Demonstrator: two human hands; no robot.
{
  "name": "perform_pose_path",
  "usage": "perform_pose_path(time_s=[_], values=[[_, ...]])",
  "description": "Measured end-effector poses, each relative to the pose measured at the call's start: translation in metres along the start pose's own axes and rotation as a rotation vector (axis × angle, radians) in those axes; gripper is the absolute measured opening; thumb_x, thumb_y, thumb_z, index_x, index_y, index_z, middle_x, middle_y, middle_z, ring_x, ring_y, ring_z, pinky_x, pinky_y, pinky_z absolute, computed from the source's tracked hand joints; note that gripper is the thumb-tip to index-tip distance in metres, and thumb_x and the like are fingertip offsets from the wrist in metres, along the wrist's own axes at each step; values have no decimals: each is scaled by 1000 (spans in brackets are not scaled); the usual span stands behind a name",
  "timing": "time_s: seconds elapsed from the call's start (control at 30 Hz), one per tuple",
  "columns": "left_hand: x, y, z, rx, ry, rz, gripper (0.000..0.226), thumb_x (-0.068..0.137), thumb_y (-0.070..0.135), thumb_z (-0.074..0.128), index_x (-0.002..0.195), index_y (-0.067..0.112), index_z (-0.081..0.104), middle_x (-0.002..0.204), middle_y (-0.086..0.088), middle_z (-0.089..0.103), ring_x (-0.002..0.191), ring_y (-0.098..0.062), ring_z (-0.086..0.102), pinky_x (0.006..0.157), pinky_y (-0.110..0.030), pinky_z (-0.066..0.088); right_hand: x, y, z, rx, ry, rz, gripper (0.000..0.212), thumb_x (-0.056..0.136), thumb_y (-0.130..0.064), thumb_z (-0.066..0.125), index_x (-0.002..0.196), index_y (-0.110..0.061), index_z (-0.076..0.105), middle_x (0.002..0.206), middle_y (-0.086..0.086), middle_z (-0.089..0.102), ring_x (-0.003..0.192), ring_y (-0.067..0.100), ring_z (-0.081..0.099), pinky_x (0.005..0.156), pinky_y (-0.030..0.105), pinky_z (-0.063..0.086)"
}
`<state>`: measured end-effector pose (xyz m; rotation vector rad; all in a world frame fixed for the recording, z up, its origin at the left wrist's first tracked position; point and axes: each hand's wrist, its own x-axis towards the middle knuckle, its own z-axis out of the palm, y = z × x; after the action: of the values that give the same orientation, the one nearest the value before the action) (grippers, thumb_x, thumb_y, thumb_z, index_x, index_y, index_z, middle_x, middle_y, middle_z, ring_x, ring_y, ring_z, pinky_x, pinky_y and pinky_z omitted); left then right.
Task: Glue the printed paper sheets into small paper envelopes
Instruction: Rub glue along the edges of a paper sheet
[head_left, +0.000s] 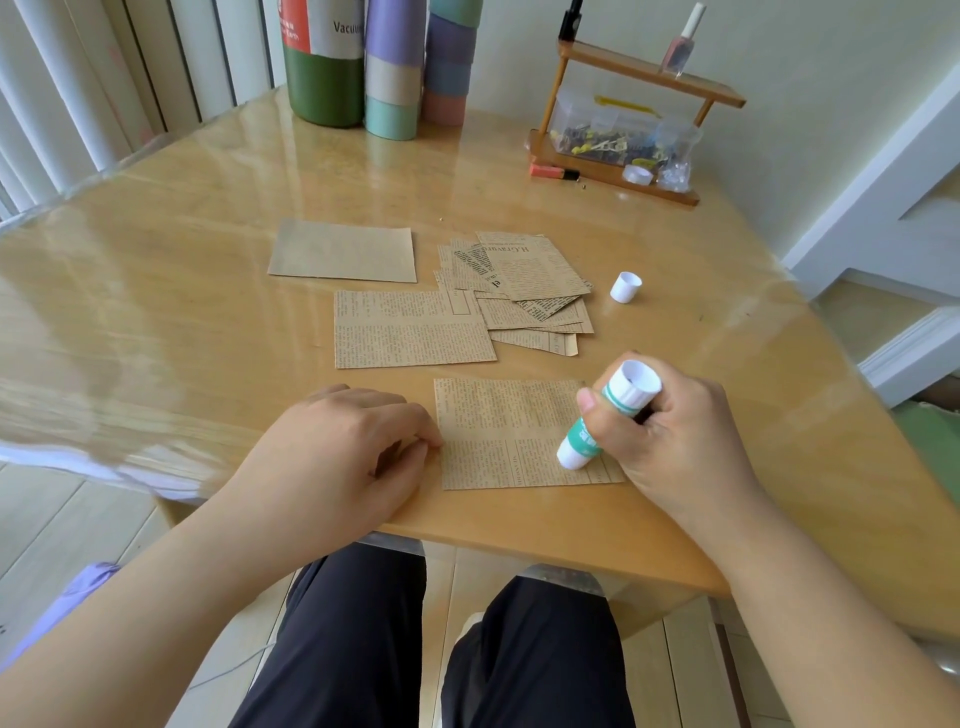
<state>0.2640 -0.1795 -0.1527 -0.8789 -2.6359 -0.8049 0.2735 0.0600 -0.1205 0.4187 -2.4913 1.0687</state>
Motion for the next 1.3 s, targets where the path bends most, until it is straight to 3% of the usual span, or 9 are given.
perform_pose_path(time_s=[0.2, 0.4, 0.57, 0.63, 0.73, 0.87, 0.93, 1.13, 1.3], values=[[0, -1, 1, 5, -3, 1, 26, 81, 28, 41, 79, 22, 67, 61, 16, 53, 61, -8, 47, 64, -12, 35, -15, -2, -11, -14, -12, -33, 39, 77, -35, 54, 60, 0, 49, 49, -25, 50, 46, 7, 36, 45, 6, 26], [-1, -2, 1, 10, -11, 7, 25, 81, 27, 42, 79, 23, 67, 61, 16, 53, 60, -8, 48, 66, -10, 34, -4, 5, -5, 9, 19, 7, 31, 80, -25, 61, 63, -3, 48, 48, -22, 54, 43, 0, 40, 44, 2, 28], [-1, -1, 1, 14, -6, 17, 26, 81, 27, 42, 78, 22, 67, 63, 18, 52, 65, -8, 48, 65, -11, 35, 14, 17, 0, -34, 53, 26, 24, 80, -37, 57, 63, -32, 40, 49, 8, 59, 45, 6, 34, 45, 10, 27], [-1, -2, 1, 19, -4, 16, 26, 81, 27, 42, 78, 22, 67, 63, 19, 51, 66, -8, 47, 66, -9, 33, 19, 19, 2, -51, 73, 18, 32, 81, -26, 60, 61, -29, 36, 45, 6, 56, 43, 4, 34, 45, 7, 26], [-1, -3, 1, 19, -12, 12, 25, 81, 27, 42, 79, 23, 67, 62, 18, 53, 65, -8, 48, 67, -9, 34, 21, 19, 2, -65, 80, -1, 34, 82, -13, 62, 60, -18, 37, 40, -15, 51, 42, 1, 39, 45, 5, 27], [-2, -3, 1, 16, -23, 2, 26, 81, 28, 42, 79, 23, 68, 63, 16, 55, 63, -9, 50, 67, -9, 35, 15, 18, -3, -88, 68, -11, 37, 81, -27, 60, 63, 1, 44, 48, -22, 55, 44, 5, 35, 44, 7, 26], [-2, -3, 1, 18, -30, -3, 26, 81, 28, 42, 79, 23, 67, 62, 15, 56, 60, -8, 50, 67, -9, 35, 9, 16, -8, -87, 61, -17, 41, 80, -33, 57, 63, 2, 45, 51, -19, 57, 45, 7, 33, 43, 7, 25], [-1, -2, 1, 17, -28, 4, 27, 81, 28, 41, 79, 22, 68, 63, 15, 56, 63, -10, 50, 65, -10, 35, -11, 8, -22, -99, 25, 0, 39, 80, -27, 60, 62, 5, 47, 48, -24, 52, 48, 12, 34, 43, 8, 26], [-1, -2, 1, 25, -25, 8, 28, 81, 28, 41, 78, 21, 68, 63, 15, 56, 57, -10, 51, 63, -11, 35, -12, 10, -23, -74, 12, 3, 42, 77, -38, 52, 63, 1, 48, 49, -25, 53, 49, 11, 33, 44, 8, 26]])
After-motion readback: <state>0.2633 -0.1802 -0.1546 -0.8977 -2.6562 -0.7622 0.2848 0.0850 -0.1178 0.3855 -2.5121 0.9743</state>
